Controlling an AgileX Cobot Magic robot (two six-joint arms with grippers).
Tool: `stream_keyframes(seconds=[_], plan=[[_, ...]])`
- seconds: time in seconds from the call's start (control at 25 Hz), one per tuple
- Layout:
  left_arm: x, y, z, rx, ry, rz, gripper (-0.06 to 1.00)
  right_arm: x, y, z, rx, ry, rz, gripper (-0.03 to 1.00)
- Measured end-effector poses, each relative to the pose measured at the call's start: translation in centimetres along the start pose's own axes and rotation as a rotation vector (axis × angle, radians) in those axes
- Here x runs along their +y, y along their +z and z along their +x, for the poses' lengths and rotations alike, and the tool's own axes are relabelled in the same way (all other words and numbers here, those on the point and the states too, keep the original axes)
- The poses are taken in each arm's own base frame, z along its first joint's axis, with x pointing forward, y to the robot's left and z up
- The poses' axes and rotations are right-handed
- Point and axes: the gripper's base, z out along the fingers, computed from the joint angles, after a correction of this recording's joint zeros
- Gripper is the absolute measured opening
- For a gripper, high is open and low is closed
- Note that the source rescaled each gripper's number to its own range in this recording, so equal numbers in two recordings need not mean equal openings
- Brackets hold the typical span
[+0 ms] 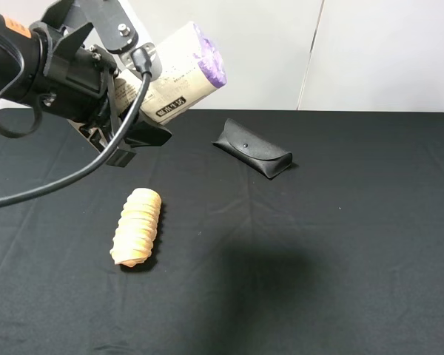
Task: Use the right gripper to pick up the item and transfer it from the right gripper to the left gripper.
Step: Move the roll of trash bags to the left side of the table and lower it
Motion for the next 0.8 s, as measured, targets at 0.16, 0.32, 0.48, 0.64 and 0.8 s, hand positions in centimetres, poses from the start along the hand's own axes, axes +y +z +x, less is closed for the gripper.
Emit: stream_keyframes(seconds=[0.16,0.32,0.48,0.64,0.8], plan=[[0.00,0.00,0.00,0.000,0.000,0.000,0.03,0.01,0.22,1.22,-0.044,0.005,0.000,0.99],[0.00,0.00,0.00,0.000,0.000,0.000,0.03,0.03,0.77,1.21,-0.072,0.022,-0.002,0.99],[0.00,0.00,0.00,0.000,0.000,0.000,0.03,0.03,1.12,1.29,-0.079,0.027,-0.002,0.99],[0.00,0.00,0.00,0.000,0.000,0.000,0.03,0.03,1.12,1.28,-0.080,0.029,-0.002,0.99],[0.00,0.00,0.00,0.000,0.000,0.000,0.03,0.03,1.12,1.27,-0.082,0.029,-0.002,0.99]])
